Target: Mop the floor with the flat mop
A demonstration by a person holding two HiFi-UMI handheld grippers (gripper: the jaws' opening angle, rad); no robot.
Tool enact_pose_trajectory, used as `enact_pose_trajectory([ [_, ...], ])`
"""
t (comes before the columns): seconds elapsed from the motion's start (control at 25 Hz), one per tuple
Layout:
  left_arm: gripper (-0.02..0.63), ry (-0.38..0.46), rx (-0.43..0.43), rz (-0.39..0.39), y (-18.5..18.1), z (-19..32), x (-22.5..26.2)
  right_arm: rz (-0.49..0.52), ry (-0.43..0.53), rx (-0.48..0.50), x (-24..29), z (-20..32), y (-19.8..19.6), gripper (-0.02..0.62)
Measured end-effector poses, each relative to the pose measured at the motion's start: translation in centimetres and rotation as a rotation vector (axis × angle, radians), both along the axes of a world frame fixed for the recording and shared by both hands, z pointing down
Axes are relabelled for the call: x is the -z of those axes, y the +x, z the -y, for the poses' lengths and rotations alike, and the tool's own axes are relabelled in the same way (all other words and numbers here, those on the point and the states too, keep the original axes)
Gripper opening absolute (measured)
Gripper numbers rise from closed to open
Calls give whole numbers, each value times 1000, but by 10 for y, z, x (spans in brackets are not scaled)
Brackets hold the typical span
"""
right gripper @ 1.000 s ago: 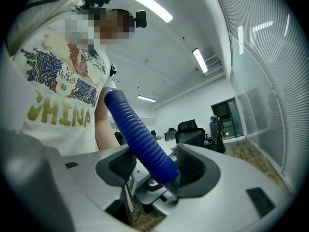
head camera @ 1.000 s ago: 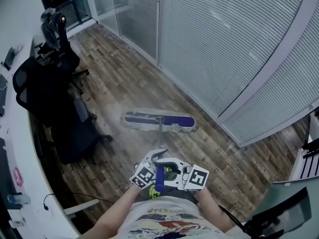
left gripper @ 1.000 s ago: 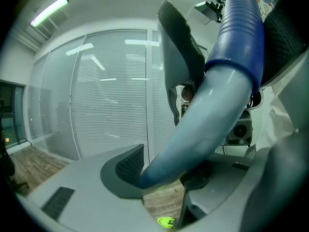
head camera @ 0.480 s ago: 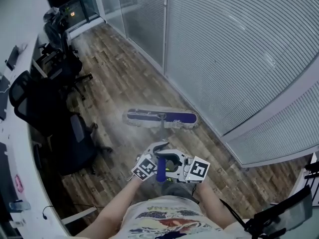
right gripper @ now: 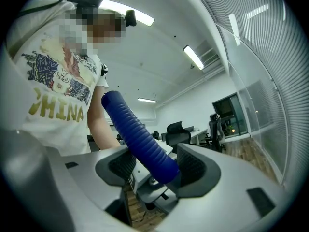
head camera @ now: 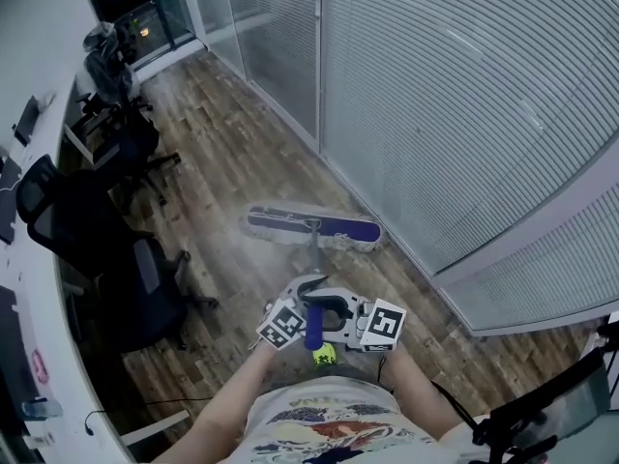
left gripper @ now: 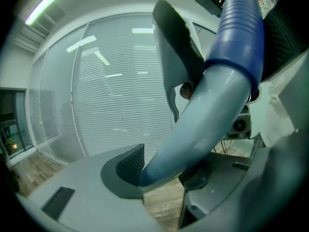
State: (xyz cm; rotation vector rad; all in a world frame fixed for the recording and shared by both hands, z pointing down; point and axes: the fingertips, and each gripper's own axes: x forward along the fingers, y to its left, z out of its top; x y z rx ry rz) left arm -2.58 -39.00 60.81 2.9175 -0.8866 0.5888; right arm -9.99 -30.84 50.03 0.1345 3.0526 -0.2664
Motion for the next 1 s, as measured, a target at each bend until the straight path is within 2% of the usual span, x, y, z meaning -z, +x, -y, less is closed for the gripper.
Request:
enact_pose_trajectory([
  [0.2, 152, -1, 17, -2, -2, -25, -2, -10, -23, -3, -1, -26, 0, 250],
  [0.4, 152, 7, 22, -8, -2, -84, 4, -27, -22, 7, 3, -86, -1, 250],
  [0.64, 152, 15, 18, 13, -23, -197, -9, -43, -5, 48, -9, -200, -21, 250],
  [1.0, 150, 8, 81, -24, -38, -380, -8, -26, -11, 73, -9, -386, -33, 254],
])
